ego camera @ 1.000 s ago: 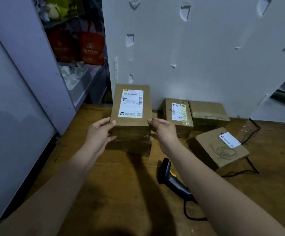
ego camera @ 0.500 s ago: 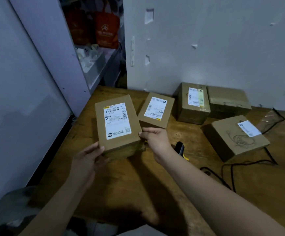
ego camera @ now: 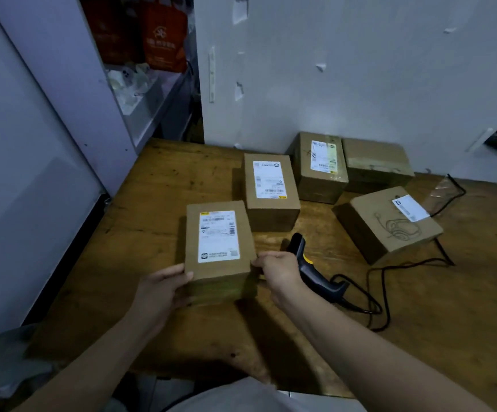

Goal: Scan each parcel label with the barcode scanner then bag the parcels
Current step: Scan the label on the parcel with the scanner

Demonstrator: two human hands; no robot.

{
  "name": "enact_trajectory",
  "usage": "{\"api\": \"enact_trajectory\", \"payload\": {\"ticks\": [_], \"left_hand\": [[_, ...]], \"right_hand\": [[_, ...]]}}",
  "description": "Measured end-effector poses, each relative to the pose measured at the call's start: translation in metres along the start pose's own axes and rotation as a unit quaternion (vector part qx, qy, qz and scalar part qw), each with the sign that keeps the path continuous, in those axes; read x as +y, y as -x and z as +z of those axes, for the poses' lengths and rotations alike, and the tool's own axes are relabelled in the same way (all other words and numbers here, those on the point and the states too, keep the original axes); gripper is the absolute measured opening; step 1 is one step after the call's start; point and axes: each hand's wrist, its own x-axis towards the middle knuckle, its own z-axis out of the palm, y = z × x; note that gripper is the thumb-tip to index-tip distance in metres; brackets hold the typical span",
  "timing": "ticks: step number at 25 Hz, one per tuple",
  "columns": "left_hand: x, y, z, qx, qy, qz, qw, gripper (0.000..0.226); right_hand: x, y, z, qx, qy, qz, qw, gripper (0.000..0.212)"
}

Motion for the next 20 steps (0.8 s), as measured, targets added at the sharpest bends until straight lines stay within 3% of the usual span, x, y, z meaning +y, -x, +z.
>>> {"api": "enact_trajectory", "payload": {"ticks": [7,10,13,16,18,20], "left_hand": [[-0.023,-0.016,0.033,-0.056,-0.015,-0.006,0.998,0.049],[-0.023,-0.018,0.044,-0.073,-0.048,0.010,0.996,0.051],[-0.014,-0.032,0.048,-0.068,-0.076,0.023,0.995,0.059],[-0.004,-0.047,0.051,-0.064,-0.089,-0.030,0.993,0.086],[-0.001,-0.050,0.060,-0.096,-0.150,-0.037,0.983,0.100],[-0.002,-0.050,0.070,-0.116,-0.179,-0.041,0.976,0.099]], "right_hand": [[0.020,-0.005,-0.023,0.114,-0.067,0.042,0.990,0.020],[0.013,-0.020,-0.028,0.088,-0.043,0.022,0.995,0.025],[0.017,-0.042,-0.036,0.083,0.140,-0.068,0.984,0.027],[0.032,-0.066,-0.055,0.154,0.370,-0.161,0.902,0.040],[0.045,-0.088,-0.073,0.128,0.460,-0.097,0.873,0.060],[0.055,-0.100,-0.084,0.078,0.508,-0.020,0.858,0.070]]}}
